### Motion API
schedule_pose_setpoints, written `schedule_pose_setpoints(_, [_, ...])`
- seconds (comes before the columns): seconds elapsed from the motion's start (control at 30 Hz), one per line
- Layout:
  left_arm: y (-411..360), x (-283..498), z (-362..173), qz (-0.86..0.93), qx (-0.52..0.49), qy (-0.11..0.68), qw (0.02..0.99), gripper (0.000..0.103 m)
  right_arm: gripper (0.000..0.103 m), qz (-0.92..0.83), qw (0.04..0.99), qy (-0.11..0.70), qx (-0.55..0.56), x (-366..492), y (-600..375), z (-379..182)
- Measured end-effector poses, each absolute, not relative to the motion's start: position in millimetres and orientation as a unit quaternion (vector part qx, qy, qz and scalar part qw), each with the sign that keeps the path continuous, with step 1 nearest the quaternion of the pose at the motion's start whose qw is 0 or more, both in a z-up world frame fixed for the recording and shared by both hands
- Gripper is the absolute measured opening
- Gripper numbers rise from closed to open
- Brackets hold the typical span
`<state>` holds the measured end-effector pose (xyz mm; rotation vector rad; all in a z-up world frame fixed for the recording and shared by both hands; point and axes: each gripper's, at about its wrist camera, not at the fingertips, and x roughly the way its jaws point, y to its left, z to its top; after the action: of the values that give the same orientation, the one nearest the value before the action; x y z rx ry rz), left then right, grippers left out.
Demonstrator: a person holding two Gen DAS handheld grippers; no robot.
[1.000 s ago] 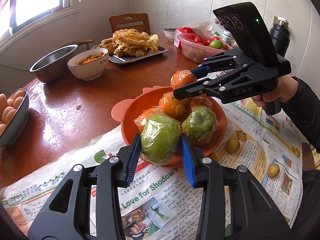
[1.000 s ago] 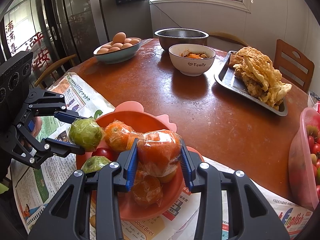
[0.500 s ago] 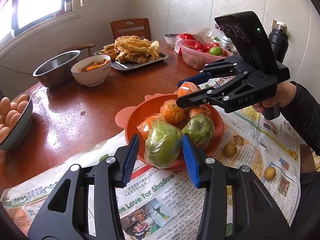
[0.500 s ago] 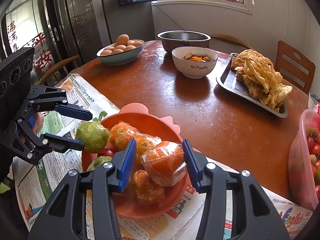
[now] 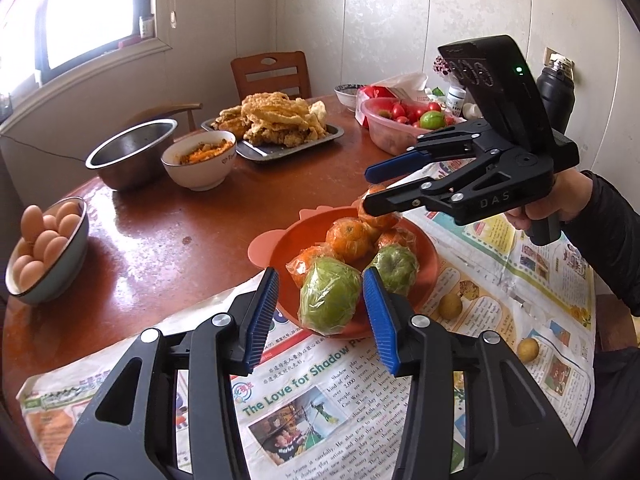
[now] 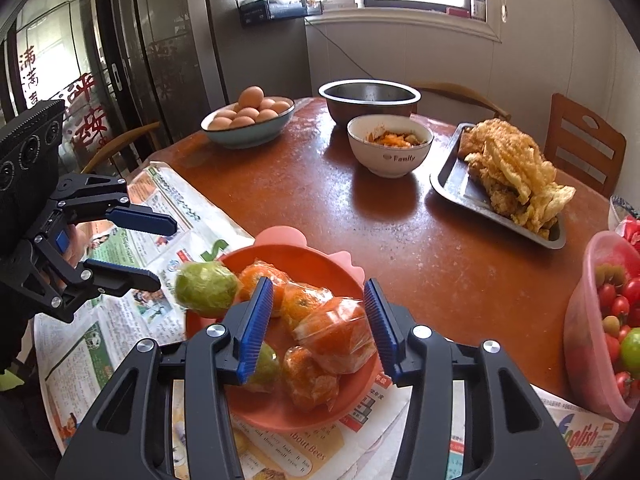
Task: Organize fruits
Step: 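Withdraw both open tools from the plate back over the newspaper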
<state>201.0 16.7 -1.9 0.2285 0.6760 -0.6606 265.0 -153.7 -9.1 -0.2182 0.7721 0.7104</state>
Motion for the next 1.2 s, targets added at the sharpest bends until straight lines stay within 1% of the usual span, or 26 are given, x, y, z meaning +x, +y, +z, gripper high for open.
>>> schedule_pose_setpoints(0.07, [17.6, 194.2, 3.3, -0.317, 0.11, 0.32, 0.886, 0.038, 0.047, 0.338, 0.864, 0.359, -0.105, 255.5, -156.6, -0.3])
schedule_pose_setpoints(0.1, [17.6, 190.1, 5.7, -0.315, 0.111, 0.318, 0.887, 0.044, 0.048, 0.336, 0.866, 0.354, -0.107, 247.6, -159.2, 5.0])
schedule_pose_setpoints(0.13, [18.0, 185.2, 8.1, -0.316, 0.11, 0.316, 0.888, 0.047, 0.048, 0.334, 0.868, 0.351, -0.107, 242.1, -162.0, 8.4])
schedule_pose_setpoints(0.2, [17.5, 176.0, 11.4, -0.319, 0.109, 0.313, 0.888, 0.047, 0.051, 0.329, 0.873, 0.345, -0.105, 225.0, -170.1, 15.7])
schedule_pose_setpoints(0.4, [9.9, 146.7, 10.9, -0.321, 0.103, 0.312, 0.888, 0.047, 0.051, 0.307, 0.881, 0.344, -0.107, 180.0, -189.1, 17.8])
schedule_pose_setpoints(0.57, [8.8, 121.6, 11.5, -0.318, 0.09, 0.313, 0.891, 0.048, 0.052, 0.301, 0.885, 0.345, -0.086, 152.3, -202.2, 16.7])
schedule_pose_setpoints(0.6, [8.0, 116.2, 12.0, -0.316, 0.091, 0.311, 0.892, 0.054, 0.057, 0.302, 0.886, 0.344, -0.081, 145.0, -204.8, 17.1])
schedule_pose_setpoints(0.63, [7.3, 111.4, 11.8, -0.314, 0.092, 0.31, 0.893, 0.063, 0.064, 0.297, 0.888, 0.343, -0.08, 135.5, -207.1, 16.5])
schedule_pose_setpoints(0.67, [6.9, 105.7, 10.6, -0.311, 0.091, 0.309, 0.894, 0.064, 0.075, 0.29, 0.891, 0.339, -0.081, 124.9, -208.3, 15.4])
schedule_pose_setpoints(0.73, [5.7, 96.3, 6.1, -0.312, 0.086, 0.312, 0.893, 0.065, 0.076, 0.287, 0.892, 0.339, -0.086, 106.2, -210.3, 10.5])
schedule_pose_setpoints(0.77, [4.2, 93.6, 3.4, -0.311, 0.085, 0.314, 0.893, 0.065, 0.078, 0.286, 0.892, 0.341, -0.087, 100.0, -210.7, 7.6])
schedule_pose_setpoints(0.8, [2.7, 90.8, 0.7, -0.311, 0.084, 0.317, 0.892, 0.068, 0.083, 0.281, 0.892, 0.342, -0.087, 90.2, -211.7, 3.1])
schedule_pose_setpoints(0.87, [-1.4, 86.6, -4.1, -0.313, 0.086, 0.32, 0.89, 0.071, 0.088, 0.276, 0.894, 0.342, -0.083, 77.6, -213.6, -4.0])
schedule_pose_setpoints(1.07, [-22.8, 83.7, -17.1, -0.321, 0.105, 0.335, 0.879, 0.071, 0.089, 0.276, 0.889, 0.358, -0.078, 48.6, -210.3, -27.5])
schedule_pose_setpoints(1.2, [-41.1, 85.9, -24.2, -0.333, 0.123, 0.34, 0.871, 0.066, 0.088, 0.293, 0.883, 0.36, -0.074, 42.9, -200.8, -33.3])
